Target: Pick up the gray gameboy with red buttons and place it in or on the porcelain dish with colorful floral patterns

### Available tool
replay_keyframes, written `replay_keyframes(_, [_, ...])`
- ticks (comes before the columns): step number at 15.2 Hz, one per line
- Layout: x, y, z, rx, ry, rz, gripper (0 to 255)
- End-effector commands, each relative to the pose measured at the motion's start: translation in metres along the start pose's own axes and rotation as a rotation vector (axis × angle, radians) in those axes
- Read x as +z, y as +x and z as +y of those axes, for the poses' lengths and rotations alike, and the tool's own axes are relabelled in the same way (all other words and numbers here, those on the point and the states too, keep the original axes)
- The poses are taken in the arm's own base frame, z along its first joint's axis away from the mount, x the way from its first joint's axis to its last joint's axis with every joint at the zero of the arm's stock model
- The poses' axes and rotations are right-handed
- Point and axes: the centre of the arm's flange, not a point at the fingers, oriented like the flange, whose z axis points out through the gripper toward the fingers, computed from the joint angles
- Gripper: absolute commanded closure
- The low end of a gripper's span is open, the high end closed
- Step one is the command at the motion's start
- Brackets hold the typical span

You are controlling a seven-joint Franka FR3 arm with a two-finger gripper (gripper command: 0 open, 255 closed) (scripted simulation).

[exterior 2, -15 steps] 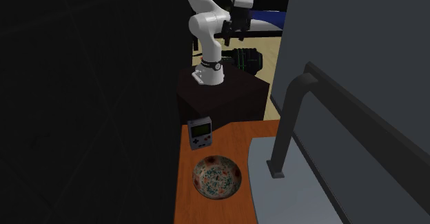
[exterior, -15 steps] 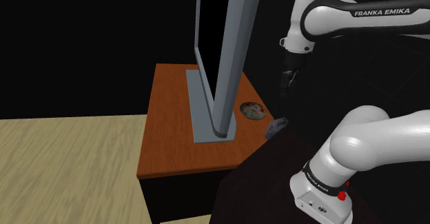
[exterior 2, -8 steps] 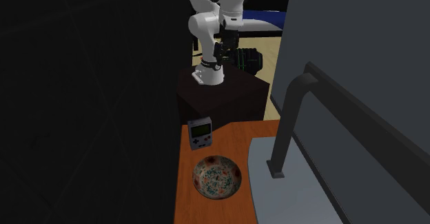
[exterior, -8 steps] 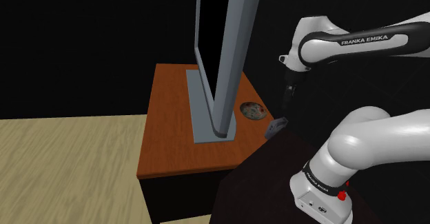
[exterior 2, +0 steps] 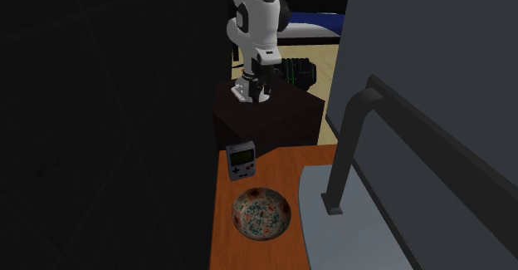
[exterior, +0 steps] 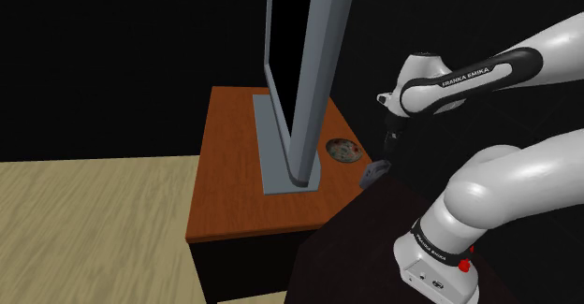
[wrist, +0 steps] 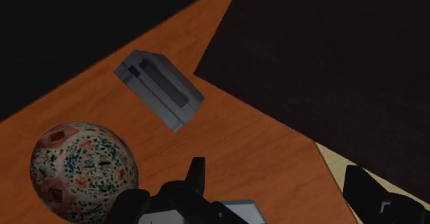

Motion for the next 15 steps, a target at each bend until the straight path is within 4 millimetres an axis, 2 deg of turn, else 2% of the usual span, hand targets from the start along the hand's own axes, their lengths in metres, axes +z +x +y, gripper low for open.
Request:
replay_keyframes(1, [0.022, -0.001, 0.016, -0.048, -0.011, 0.012, 0])
replay_keyframes(11, [0.129, 0.004, 0.087, -0.273, -0.039, 0.058, 0])
replay_keyframes(15, [0.15, 0.005, 0.088, -0.273, -0.039, 0.058, 0])
